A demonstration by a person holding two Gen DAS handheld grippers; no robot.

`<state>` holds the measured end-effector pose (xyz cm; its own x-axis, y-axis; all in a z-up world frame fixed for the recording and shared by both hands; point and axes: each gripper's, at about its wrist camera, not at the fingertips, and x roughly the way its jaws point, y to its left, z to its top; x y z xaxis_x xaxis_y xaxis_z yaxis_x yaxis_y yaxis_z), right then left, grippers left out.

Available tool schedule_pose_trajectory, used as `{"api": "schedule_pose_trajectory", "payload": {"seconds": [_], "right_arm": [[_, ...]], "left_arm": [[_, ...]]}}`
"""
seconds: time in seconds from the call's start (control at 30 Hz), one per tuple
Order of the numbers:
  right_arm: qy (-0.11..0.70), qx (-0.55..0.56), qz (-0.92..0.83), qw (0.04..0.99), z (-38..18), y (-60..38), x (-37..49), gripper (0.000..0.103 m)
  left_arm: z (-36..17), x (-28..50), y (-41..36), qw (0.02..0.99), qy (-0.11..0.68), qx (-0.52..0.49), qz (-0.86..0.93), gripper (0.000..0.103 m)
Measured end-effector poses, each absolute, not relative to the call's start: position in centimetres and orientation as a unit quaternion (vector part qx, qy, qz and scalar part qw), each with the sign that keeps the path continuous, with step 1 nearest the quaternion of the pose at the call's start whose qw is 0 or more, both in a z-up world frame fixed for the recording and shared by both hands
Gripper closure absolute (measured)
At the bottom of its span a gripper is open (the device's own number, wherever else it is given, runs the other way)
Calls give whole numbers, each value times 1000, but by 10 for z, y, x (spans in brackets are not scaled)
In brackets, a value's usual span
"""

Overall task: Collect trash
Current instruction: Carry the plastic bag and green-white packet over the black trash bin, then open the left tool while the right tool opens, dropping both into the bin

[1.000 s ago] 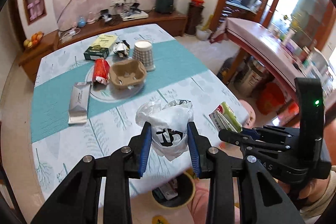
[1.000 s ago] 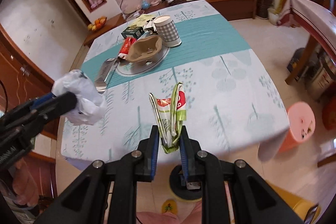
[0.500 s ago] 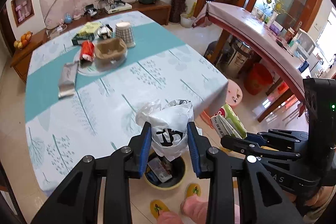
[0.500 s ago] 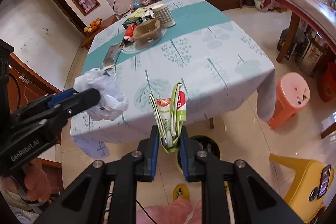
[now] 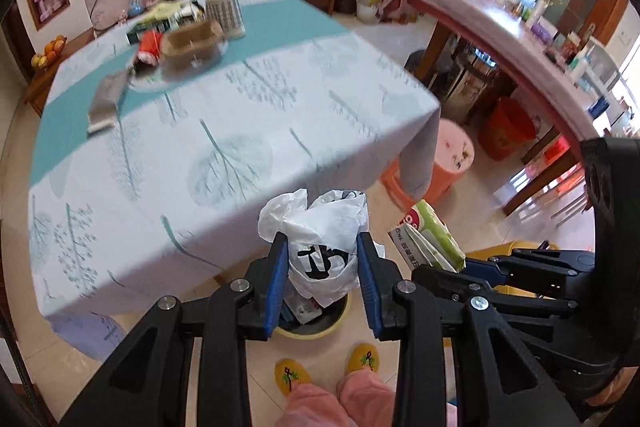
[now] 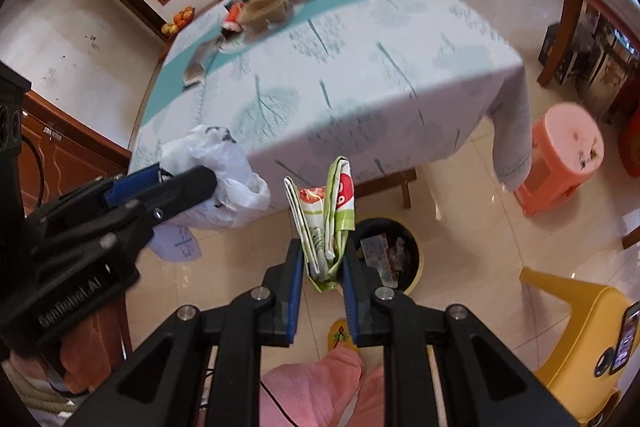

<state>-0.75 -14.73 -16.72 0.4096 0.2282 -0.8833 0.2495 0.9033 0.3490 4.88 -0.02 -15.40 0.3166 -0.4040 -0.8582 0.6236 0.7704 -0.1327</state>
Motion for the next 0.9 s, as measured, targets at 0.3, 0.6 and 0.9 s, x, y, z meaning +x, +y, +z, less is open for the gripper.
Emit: {"api": "schedule_pose_trajectory", "payload": {"seconds": [0.3,0.6,0.9], "right_arm": [[591,234,-12,772,-278,-160,-6,85],[626,272,-28,730,-393,-165,0,85],[642,290,-24,709,-463,-165,15,76]], "left_arm": [[-257,50,-24,780,536,131,-297,71],[-370,68,-25,759,578,139,-266,71],[-442,80,-24,754,593,149,-241,67]]}}
